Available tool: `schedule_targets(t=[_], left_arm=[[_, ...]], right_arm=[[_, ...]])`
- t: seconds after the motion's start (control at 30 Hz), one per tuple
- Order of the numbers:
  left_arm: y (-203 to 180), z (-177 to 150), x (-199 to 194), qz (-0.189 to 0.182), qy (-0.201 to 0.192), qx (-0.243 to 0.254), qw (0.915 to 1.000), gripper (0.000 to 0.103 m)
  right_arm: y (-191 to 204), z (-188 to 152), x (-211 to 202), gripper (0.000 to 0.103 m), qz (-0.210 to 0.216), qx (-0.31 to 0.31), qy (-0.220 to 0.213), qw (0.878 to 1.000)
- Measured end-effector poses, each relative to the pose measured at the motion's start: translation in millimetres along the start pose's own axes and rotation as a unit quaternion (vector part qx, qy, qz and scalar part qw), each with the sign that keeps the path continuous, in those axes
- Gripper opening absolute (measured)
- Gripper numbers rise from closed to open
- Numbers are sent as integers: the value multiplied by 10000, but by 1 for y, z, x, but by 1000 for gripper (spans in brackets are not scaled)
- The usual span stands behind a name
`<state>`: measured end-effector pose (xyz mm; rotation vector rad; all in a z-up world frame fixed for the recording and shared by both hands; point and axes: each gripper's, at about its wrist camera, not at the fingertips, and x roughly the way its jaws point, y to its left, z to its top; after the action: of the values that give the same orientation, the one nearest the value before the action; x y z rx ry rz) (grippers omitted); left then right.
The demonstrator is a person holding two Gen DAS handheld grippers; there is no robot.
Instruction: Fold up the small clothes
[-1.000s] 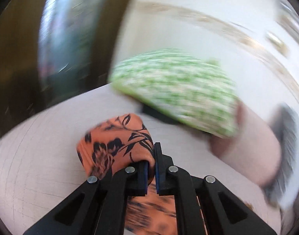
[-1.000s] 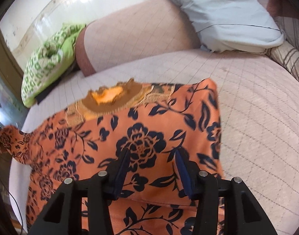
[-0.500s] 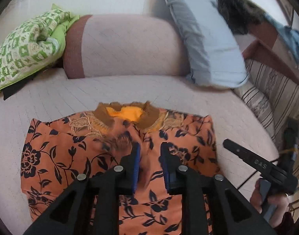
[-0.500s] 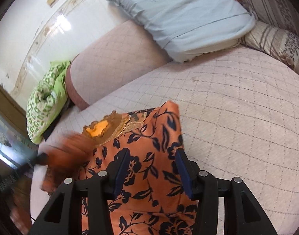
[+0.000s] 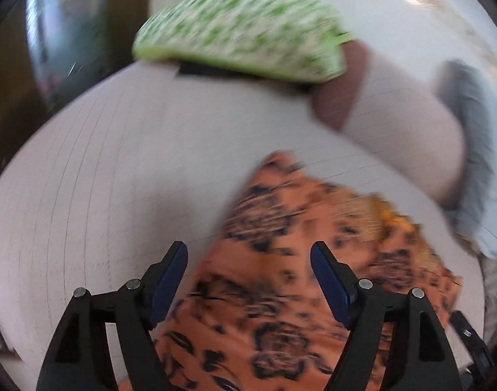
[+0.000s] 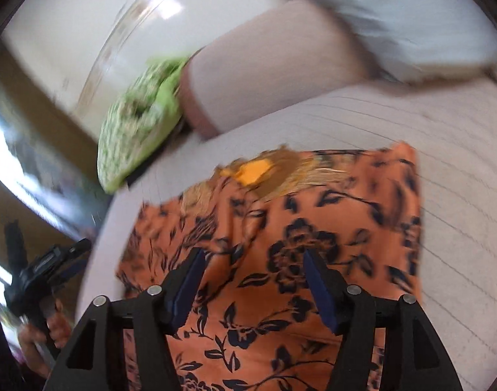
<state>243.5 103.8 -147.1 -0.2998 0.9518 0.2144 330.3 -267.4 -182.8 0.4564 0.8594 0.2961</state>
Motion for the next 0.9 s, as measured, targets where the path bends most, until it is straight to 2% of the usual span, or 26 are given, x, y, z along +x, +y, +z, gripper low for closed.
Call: schedule_targets(t=[0.07,0.17,0.23,0.3,0.43,0.47,0.5,0.57,0.6,0.67,0.73,0.8,0.9], left_arm=[[15,-4,21,265,301,-108,9991,78],[29,-3,39,469,445,-100,9979,78],[31,2,41,508,388,-67,9979,78],[27,4,43,613,361,113,9974,78],[26,10,58,650,485,284,9963,78],[26,12,62,660,523,323,9959,78],[29,16,70,682,550,334,9956,78],[32,18,81,697,659,296,9950,78],[32,19,84,685,703,273,9948,78],[31,20,87,695,725,278,9946,78],[26,22,88,798,690,403,9936,78],[20,23,90,877,670,500,9926,78],[18,27,92,883,668,451,9928,78]], right_arm=[[29,-2,8,69,-210,-506,-31,9985],[73,-6,23,72,-645,-1403,-140,9879],[101,-13,39,72,-1217,-2110,-104,9698],[114,-22,59,72,-1617,-2564,48,9529],[112,-30,89,72,-2366,-2963,117,9252],[104,-28,92,72,-2572,-2829,107,9239],[89,-22,92,72,-2641,-2487,173,9317],[59,-10,82,72,-2375,-1468,378,9595],[45,-7,75,72,-2207,-988,468,9692],[12,-6,53,72,-1892,-94,599,9801],[-20,-13,31,72,-1831,609,581,9795],[-47,-17,15,72,-1910,1173,560,9729],[-74,-16,-7,72,-1546,1807,332,9708]])
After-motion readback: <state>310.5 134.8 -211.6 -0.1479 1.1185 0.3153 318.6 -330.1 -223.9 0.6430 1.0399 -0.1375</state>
